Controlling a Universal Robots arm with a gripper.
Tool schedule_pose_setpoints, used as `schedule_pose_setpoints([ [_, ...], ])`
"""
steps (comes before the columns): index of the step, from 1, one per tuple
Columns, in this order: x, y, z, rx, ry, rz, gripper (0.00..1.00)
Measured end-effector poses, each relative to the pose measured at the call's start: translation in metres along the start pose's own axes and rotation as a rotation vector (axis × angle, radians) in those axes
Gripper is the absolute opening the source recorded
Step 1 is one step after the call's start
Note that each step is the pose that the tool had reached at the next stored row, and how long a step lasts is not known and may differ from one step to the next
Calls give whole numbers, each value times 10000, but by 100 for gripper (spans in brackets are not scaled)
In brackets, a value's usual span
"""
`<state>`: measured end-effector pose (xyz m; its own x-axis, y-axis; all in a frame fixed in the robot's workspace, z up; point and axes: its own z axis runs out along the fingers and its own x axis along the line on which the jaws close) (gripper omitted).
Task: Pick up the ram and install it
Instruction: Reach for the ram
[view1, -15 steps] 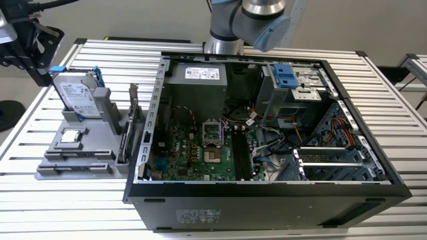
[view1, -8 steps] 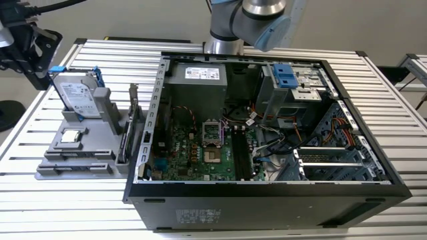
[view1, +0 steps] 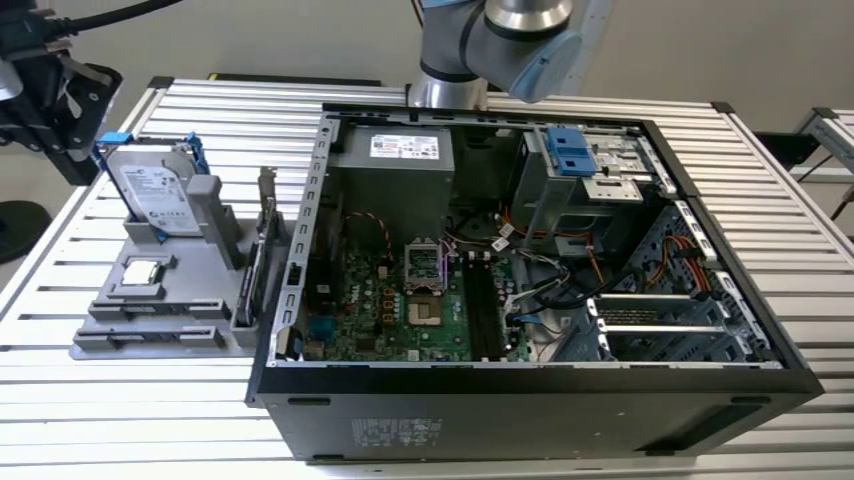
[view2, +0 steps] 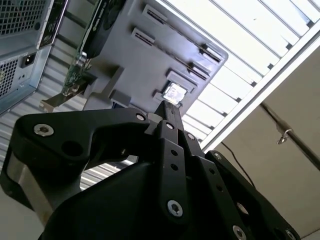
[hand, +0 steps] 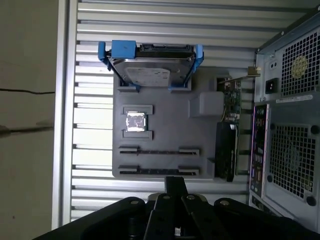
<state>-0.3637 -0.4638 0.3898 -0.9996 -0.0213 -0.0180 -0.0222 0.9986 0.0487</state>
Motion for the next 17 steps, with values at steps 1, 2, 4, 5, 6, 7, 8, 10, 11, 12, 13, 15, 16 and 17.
schedule_pose_setpoints([
  [1,-1,-6,0,0,1,-2,0],
  [2,-2,-13,-1,0,1,-4,0],
  [4,-3,-27,-1,0,1,-11,0],
  [5,-4,-34,-1,0,1,-14,0],
  [6,-5,-41,-2,0,2,-19,0],
  [7,-5,-48,-2,0,2,-22,0],
  [8,-6,-54,-2,0,2,-25,0],
  [10,-6,-56,-2,-1,2,-26,0],
  [11,-6,-56,-2,0,1,-27,0],
  [12,-6,-57,-2,-1,2,-34,0],
  [13,-6,-57,-2,0,2,-41,0],
  [15,-6,-57,-2,-1,2,-43,0],
  [16,-6,-57,-2,-1,2,-45,0],
  [17,-6,-57,-2,-1,2,-46,0],
])
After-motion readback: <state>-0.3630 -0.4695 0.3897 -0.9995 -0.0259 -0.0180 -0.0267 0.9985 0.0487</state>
